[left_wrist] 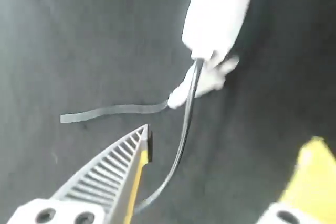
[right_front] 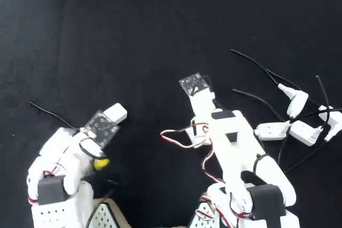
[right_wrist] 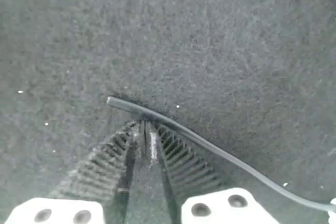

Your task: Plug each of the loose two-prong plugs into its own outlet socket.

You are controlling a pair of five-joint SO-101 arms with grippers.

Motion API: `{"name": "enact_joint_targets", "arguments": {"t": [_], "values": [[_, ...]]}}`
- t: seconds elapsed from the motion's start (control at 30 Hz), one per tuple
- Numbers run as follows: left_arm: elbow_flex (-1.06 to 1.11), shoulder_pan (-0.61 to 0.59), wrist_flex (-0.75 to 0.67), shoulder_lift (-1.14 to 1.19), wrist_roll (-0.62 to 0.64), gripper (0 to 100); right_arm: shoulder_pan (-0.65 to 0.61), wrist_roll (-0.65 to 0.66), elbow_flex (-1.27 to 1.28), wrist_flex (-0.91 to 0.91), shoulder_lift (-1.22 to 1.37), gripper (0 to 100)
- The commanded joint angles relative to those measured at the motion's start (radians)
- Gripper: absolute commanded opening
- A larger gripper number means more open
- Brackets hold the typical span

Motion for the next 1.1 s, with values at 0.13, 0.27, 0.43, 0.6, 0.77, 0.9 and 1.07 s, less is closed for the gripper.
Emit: {"name": "enact_joint_targets", "arguments": {"t": [0.13,0.27,0.43,0.6,0.77,0.9,1.07], "values": [[0.03,0.196,-0.21,-0.017,0.103,46,-0.009,-0.002,-0.01,0.0,0.027,1.2],[0.053,0.196,-0.359,0.025,0.104,46,-0.009,-0.002,-0.01,0.0,0.027,1.2],[0.033,0.189,-0.517,0.16,0.106,40,-0.009,-0.002,-0.01,0.0,0.027,1.2],[-0.015,0.196,-0.646,0.387,0.146,28,-0.009,-0.002,-0.01,0.0,0.027,1.2],[-0.151,0.234,-0.66,0.667,0.157,27,-0.009,-0.002,-0.01,0.0,0.027,1.2],[-0.283,0.289,-0.664,0.893,0.157,27,-0.009,-0.002,-0.01,0.0,0.027,1.2],[-0.472,0.289,-0.655,1.174,0.152,27,-0.009,-0.002,-0.01,0.0,0.027,1.2]]}}
